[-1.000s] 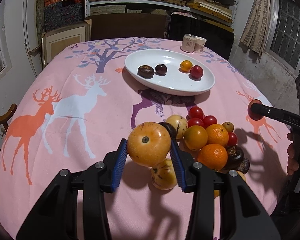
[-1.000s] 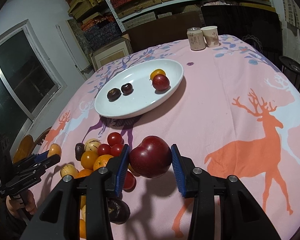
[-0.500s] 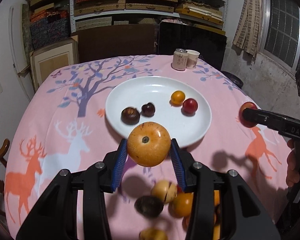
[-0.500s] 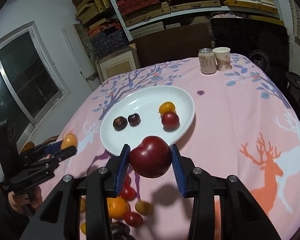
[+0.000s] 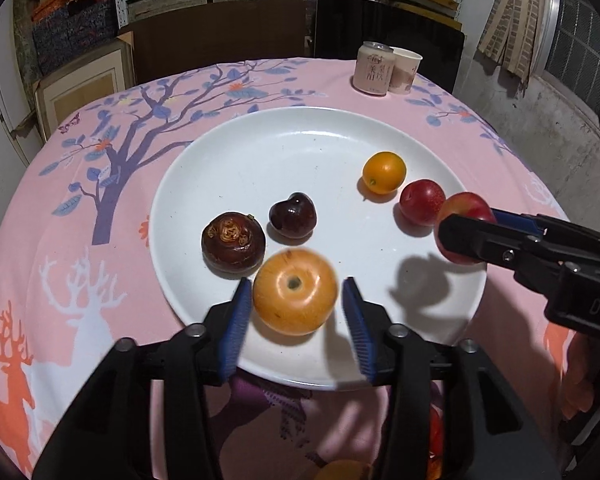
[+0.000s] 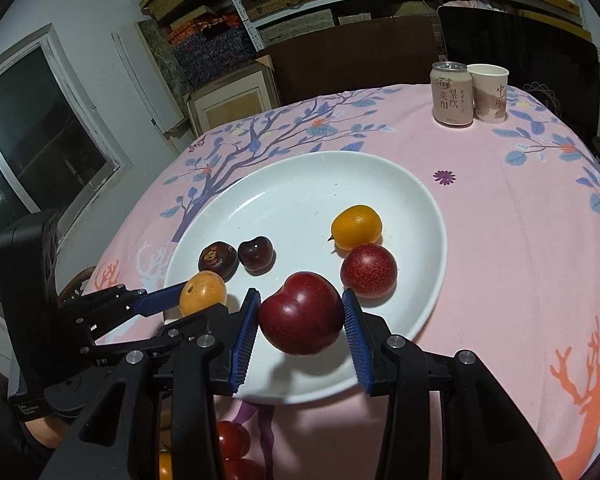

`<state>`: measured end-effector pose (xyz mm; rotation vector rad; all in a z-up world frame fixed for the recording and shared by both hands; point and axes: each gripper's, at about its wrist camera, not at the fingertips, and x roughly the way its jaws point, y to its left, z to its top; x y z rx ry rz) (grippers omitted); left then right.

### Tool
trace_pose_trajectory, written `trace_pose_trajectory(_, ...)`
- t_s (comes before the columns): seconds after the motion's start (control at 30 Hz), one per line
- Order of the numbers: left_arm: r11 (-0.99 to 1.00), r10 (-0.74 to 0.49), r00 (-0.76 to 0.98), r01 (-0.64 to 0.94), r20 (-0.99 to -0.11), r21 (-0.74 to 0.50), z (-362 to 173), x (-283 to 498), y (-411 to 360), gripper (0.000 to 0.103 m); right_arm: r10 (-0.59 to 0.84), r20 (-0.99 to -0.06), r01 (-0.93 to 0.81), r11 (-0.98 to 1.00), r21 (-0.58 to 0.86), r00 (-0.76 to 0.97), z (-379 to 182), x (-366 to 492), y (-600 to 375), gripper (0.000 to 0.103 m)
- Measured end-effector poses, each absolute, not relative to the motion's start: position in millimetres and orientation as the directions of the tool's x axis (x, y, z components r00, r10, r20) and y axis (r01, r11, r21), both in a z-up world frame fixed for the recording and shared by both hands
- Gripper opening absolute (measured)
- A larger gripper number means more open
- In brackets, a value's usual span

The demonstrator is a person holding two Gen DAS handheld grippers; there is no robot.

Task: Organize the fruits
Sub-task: 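Carry the persimmon and the red plum over the white plate, then open both tools to release the fruits onto the plate, then close the left tool on the pale striped yellow fruit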

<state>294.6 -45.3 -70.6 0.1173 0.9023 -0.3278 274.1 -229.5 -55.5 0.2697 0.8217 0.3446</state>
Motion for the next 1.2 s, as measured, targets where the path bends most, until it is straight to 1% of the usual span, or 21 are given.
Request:
trace_pose_trajectory(0.07, 0.95, -0.22, 0.615, 0.311, -0.757, -0.023, -62.4, 287.7, -41.0, 0.072, 0.383, -0.643, -0.182, 0.916, 0.357, 0.664, -50.5, 267.6, -233.6, 0.059)
trace_pose_trajectory(0.1, 0.95, -0.222, 0.627, 0.311, -0.747, -0.022, -57.8, 283.8, -39.3, 0.074, 0.379, -0.636, -0.181, 0.917, 0.355, 0.673, -47.9, 265.4, -235.2, 0.06)
trace_pose_trajectory(0.27, 0.95, -0.243, 0.656, 0.311, -0.715, -0.038, -36.6, 249.5, -25.0, 0.076, 0.384, -0.605, -0.176, 0.91, 0.375, 0.697, -33.3, 238.0, -247.7, 0.06)
trace_pose_trajectory(0.43, 0.94, -0.25, 0.654, 0.342, -0.714, -0.016, -33.9, 189.7, -5.8, 0.077, 0.371, -0.597, -0.163, 0.913, 0.373, 0.712, -36.3, 183.4, -264.0, 0.06)
trace_pose_trajectory(0.63, 0.93, -0.261, 0.628, 0.366, -0.733, -0.017, -52.0, 110.3, 23.0, 0.078, 0.353, -0.608, -0.105, 0.908, 0.405, 0.711, -69.1, 126.2, -283.3, 0.061)
trace_pose_trajectory(0.77, 0.935, -0.218, 0.609, 0.354, -0.763, 0.016, -76.4, 88.6, 29.2, 0.078, 0.358, -0.631, -0.08, 0.902, 0.424, 0.688, -88.5, 106.3, -285.2, 0.061)
trace_pose_trajectory(0.83, 0.941, -0.21, 0.593, 0.339, -0.778, 0.004, -86.2, 90.0, 28.9, 0.078, 0.358, -0.64, -0.082, 0.905, 0.418, 0.68, -93.1, 100.3, -281.6, 0.061)
trace_pose_trajectory(0.87, 0.943, -0.212, 0.588, 0.332, -0.78, -0.005, -90.5, 92.0, 28.3, 0.077, 0.356, -0.642, -0.084, 0.907, 0.413, 0.679, -93.6, 97.2, -280.2, 0.061)
trace_pose_trajectory(0.93, 0.946, -0.21, 0.579, 0.323, -0.788, -0.015, -97.1, 96.4, 24.9, 0.072, 0.351, -0.637, -0.097, 0.912, 0.398, 0.686, -89.4, 91.1, -276.6, 0.061)
trace_pose_trajectory(0.97, 0.944, -0.217, 0.572, 0.33, -0.791, -0.02, -100.2, 97.9, 22.0, 0.064, 0.344, -0.634, -0.103, 0.917, 0.385, 0.692, -86.7, 88.0, -275.6, 0.061)
trace_pose_trajectory(1.03, 0.937, -0.237, 0.567, 0.348, -0.789, -0.031, -103.5, 98.2, 17.4, 0.053, 0.32, -0.629, -0.111, 0.931, 0.349, 0.708, -80.8, 81.0, -272.4, 0.061)
trace_pose_trajectory(1.07, 0.93, -0.252, 0.572, 0.367, -0.78, -0.031, -102.9, 95.5, 14.5, 0.039, 0.313, -0.627, -0.112, 0.934, 0.338, 0.713, -78.5, 78.5, -271.9, 0.061)
trace_pose_trajectory(1.13, 0.927, -0.238, 0.602, 0.375, -0.762, 0.007, -101.7, 89.4, 10.3, 0.039, 0.306, -0.623, -0.115, 0.938, 0.327, 0.72, -76.2, 74.7, -272.2, 0.061)
trace_pose_trajectory(1.2, 0.927, -0.268, 0.623, 0.375, -0.735, -0.019, -96.4, 85.8, 15.3, 0.039, 0.305, -0.626, -0.116, 0.939, 0.325, 0.717, -77.0, 74.2, -273.0, 0.061)
